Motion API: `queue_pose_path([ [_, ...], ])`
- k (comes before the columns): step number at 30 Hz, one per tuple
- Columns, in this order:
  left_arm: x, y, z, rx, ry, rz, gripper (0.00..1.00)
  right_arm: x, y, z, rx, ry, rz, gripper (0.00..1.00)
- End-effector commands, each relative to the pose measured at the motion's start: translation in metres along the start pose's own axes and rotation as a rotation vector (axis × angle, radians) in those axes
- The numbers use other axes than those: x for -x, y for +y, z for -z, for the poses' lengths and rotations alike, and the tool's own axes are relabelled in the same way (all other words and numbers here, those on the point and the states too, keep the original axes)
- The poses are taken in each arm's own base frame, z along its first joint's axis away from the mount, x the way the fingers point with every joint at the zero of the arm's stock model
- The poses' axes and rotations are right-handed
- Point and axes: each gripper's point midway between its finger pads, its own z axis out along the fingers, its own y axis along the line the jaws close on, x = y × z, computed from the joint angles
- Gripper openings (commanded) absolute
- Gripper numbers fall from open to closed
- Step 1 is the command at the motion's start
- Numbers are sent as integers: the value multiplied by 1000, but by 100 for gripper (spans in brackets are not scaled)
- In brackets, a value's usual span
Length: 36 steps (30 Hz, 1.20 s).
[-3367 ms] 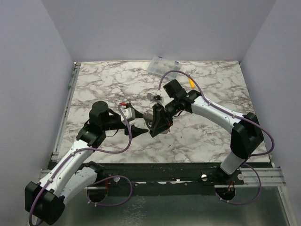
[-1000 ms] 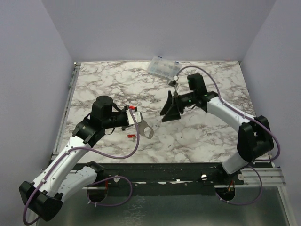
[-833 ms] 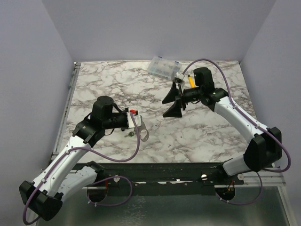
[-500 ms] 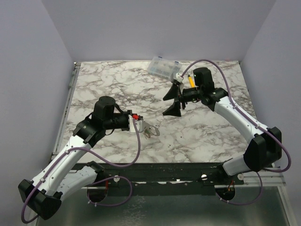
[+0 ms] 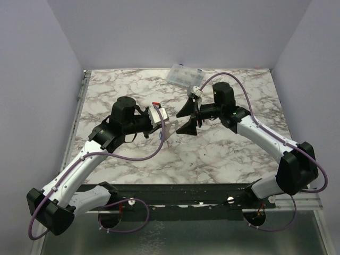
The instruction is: Remove the keys from the keyring
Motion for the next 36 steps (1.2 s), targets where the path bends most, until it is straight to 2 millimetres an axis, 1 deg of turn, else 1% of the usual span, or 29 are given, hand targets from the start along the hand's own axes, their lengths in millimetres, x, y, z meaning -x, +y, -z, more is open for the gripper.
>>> queue_pose_path([
  [1,29,4,3,26,-91,42,0,9,-8,-12,27,-87,123,90],
  [6,36,-4,6,-9,-129,20,0,12,-1,-20,97,-136,175,90],
  [9,40,-6,8,-17,-148,23,0,15,9,-23,153,-166,170,88],
  [13,43,-4,8,-8,-160,40,0,17,30,-24,236,-210,127,82],
  [17,45,-4,8,1,-177,46,0,18,44,-27,290,-236,112,74],
  [19,46,-2,8,11,-187,50,0,20,48,-28,305,-244,110,65],
  [20,46,-1,8,16,-186,51,0,21,49,-29,311,-247,106,61],
  [23,45,2,8,37,-182,54,0,23,51,-29,318,-256,108,58],
  [27,42,2,7,37,-182,62,0,24,51,-29,313,-268,98,53],
  [29,41,2,6,39,-181,70,0,23,51,-29,309,-270,90,49],
  [33,41,3,6,51,-185,76,0,20,47,-31,294,-273,72,35],
  [36,40,1,6,43,-186,80,0,21,45,-32,284,-278,60,27],
])
